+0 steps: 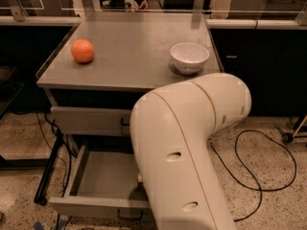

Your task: Place apple into middle drawer

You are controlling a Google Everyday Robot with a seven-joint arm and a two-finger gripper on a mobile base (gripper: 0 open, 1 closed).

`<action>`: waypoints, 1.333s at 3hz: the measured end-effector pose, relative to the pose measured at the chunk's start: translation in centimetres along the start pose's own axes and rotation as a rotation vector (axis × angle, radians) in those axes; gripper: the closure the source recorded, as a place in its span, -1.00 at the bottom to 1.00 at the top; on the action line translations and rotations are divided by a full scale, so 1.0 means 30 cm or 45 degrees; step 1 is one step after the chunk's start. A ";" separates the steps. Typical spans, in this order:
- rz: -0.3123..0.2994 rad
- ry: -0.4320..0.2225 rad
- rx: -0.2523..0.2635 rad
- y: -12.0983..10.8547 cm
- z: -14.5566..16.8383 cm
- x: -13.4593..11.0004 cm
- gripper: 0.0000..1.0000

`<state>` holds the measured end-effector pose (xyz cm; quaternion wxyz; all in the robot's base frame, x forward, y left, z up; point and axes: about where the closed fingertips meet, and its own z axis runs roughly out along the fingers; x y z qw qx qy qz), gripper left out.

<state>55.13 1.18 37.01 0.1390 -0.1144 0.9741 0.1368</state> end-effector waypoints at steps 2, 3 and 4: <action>-0.032 0.051 -0.048 0.065 0.031 0.028 0.62; -0.032 0.051 -0.048 0.065 0.031 0.028 0.18; -0.032 0.051 -0.048 0.065 0.031 0.028 -0.29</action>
Offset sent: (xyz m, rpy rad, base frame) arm -0.0228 0.0301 -0.0157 0.0825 0.1264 0.0731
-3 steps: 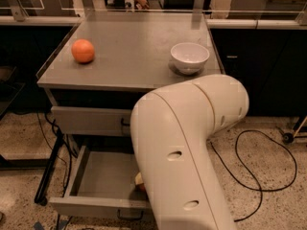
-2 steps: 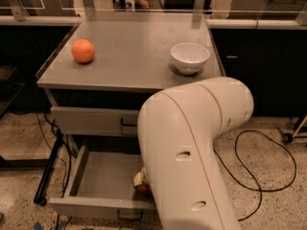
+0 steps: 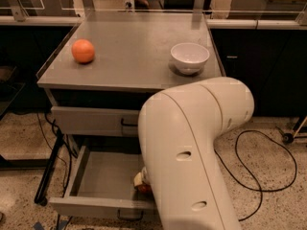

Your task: Place apple into middle drawer

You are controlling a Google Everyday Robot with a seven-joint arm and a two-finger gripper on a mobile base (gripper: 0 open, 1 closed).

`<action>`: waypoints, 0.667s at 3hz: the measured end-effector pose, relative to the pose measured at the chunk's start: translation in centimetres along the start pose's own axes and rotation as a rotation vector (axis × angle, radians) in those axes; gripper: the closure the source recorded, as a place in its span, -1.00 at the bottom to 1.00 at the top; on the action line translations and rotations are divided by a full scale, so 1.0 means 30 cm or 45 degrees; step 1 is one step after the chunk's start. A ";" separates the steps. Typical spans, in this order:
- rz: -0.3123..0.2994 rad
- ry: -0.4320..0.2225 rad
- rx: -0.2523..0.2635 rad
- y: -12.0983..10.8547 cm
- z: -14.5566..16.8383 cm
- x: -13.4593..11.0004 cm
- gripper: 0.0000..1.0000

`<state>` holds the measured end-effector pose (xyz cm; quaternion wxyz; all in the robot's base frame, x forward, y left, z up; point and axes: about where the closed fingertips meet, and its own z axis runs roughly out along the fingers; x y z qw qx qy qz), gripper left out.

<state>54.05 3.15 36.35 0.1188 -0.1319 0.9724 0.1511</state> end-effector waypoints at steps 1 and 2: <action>0.000 0.000 0.000 0.000 0.000 0.000 -0.77; 0.000 0.000 0.000 0.000 0.000 0.000 -1.00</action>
Offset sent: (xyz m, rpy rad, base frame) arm 0.0000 0.0000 0.0000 0.0000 0.0000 0.0000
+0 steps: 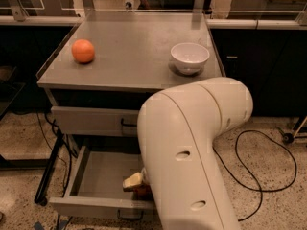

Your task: Place apple into middle drawer

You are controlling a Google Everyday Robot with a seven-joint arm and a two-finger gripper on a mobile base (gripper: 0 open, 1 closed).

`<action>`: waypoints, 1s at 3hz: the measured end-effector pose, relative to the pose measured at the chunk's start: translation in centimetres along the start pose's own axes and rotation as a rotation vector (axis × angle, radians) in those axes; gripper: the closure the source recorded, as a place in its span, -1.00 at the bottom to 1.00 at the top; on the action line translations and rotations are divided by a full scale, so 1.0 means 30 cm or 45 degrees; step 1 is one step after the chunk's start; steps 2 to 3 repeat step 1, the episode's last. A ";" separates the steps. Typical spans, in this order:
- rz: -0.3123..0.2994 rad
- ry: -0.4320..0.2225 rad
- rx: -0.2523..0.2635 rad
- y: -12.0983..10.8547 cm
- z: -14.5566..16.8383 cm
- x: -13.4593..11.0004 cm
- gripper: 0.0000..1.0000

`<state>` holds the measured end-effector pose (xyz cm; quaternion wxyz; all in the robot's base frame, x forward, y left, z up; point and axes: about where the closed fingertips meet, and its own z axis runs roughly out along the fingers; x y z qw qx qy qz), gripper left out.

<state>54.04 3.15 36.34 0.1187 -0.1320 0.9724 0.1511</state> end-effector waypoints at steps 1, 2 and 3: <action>0.000 0.000 0.000 0.000 0.000 0.000 -1.00; 0.000 0.000 0.000 0.000 0.000 0.000 -1.00; 0.000 0.000 0.000 0.000 0.000 0.000 -1.00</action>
Offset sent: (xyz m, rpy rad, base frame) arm 0.0000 0.0000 0.0000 0.0000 0.0000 0.0000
